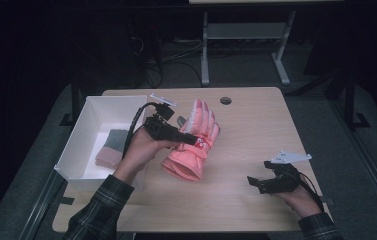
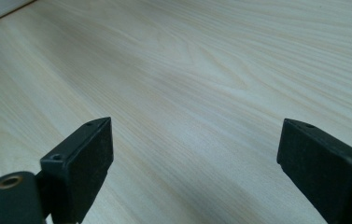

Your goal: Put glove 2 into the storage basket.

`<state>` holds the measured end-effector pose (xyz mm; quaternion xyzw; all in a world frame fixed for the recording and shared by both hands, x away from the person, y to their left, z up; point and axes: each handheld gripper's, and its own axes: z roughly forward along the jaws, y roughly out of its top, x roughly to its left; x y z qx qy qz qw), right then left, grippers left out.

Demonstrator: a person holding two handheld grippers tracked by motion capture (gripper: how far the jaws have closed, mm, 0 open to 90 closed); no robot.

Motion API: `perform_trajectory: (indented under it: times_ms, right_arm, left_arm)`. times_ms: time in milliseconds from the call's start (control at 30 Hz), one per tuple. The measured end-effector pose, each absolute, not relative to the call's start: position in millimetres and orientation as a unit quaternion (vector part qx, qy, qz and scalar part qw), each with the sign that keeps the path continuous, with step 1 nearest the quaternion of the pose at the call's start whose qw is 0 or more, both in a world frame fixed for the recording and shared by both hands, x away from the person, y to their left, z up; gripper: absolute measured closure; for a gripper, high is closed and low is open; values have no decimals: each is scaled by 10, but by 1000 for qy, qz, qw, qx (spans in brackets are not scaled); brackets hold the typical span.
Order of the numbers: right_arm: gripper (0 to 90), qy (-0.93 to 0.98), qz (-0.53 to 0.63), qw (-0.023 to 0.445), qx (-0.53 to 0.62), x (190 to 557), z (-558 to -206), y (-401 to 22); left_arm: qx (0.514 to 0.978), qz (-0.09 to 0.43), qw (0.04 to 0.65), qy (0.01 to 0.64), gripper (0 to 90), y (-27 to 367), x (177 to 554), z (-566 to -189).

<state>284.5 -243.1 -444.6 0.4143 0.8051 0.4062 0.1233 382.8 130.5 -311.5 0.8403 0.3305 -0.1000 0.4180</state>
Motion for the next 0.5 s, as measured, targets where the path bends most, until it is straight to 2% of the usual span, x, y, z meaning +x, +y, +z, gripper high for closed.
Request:
perform_trajectory:
  times_ms: [333,500]
  right_arm:
    - [95,807,403,122,415,2854,-4474,-2429]
    - [22,812,393,118,414,2870,-4495,-2414]
  left_arm:
    - [835,-71,421,348,592,1695,3884,-2824]
    - [823,-54,430,367,592,2005,3908,-2677]
